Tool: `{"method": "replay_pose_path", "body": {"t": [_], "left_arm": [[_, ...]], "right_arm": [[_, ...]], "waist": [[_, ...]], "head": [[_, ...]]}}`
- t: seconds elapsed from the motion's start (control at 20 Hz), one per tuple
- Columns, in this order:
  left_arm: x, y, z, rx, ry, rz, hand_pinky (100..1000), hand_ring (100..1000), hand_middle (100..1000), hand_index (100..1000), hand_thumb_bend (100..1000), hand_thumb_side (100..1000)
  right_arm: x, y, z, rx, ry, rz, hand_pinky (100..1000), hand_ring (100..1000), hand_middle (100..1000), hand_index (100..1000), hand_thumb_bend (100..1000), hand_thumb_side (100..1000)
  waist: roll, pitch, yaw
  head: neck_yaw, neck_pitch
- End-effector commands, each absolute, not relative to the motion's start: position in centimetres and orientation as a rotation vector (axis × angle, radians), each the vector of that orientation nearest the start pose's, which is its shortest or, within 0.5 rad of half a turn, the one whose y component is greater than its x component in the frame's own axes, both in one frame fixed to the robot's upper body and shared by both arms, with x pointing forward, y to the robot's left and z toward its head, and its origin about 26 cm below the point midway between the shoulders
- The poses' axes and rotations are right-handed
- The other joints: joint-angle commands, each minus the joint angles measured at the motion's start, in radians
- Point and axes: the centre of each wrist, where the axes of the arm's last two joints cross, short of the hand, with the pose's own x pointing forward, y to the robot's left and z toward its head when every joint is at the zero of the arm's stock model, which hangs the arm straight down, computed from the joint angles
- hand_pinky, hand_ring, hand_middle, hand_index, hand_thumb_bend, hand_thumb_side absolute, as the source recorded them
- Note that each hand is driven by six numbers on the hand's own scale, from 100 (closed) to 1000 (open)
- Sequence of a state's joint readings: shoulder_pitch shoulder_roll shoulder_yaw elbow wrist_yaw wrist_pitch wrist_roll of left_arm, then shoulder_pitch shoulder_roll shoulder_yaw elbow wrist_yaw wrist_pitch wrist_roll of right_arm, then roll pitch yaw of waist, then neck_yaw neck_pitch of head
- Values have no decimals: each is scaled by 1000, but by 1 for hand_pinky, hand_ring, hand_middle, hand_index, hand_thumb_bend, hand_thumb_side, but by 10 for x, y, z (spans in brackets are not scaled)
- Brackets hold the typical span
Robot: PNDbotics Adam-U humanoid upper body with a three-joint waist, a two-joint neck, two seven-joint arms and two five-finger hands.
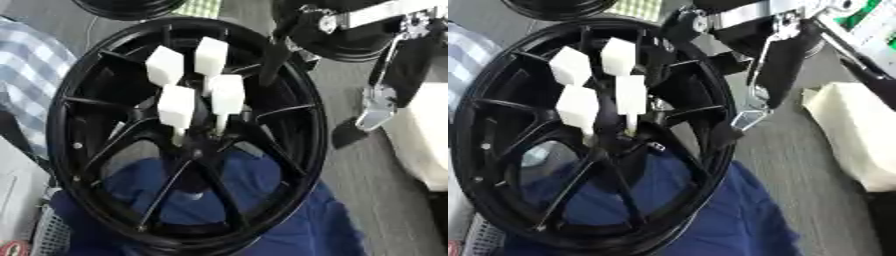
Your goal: Pull the pin out of the wheel hub.
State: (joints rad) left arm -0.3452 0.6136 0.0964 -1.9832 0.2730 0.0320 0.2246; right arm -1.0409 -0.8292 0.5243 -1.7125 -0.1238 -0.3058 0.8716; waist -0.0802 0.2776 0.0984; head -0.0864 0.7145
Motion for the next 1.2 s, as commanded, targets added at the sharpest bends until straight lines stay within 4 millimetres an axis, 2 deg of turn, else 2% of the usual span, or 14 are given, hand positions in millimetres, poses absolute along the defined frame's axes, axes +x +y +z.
{"method": "replay_pose_path", "body": {"t": [0.05,0.5,0.75,0.95,1.2], "left_arm": [[294,316,264,284,-2352,-184,842,730,743,766,239,685],[295,315,265,278,-2353,-180,830,731,743,763,241,686],[295,314,265,273,-2353,-179,828,733,744,762,243,684],[295,314,265,277,-2353,-178,827,731,743,761,241,685],[295,314,267,279,-2362,-188,826,731,736,761,236,689]], "right_arm": [[363,-193,354,60,2005,-2709,805,737,728,813,555,359],[399,-182,351,106,2123,-2726,786,716,713,808,546,360],[403,-168,352,148,2139,-2674,782,706,696,792,548,345],[410,-174,353,154,2165,-2647,782,705,691,785,544,344],[410,-176,365,82,2197,-2526,828,774,691,789,490,252]], "waist": [[7,-24,1],[1,-20,5],[-4,-26,4],[-7,-24,16],[-10,-9,26]], "head": [[1,6],[5,12],[6,18],[6,10],[-4,-15]]}}
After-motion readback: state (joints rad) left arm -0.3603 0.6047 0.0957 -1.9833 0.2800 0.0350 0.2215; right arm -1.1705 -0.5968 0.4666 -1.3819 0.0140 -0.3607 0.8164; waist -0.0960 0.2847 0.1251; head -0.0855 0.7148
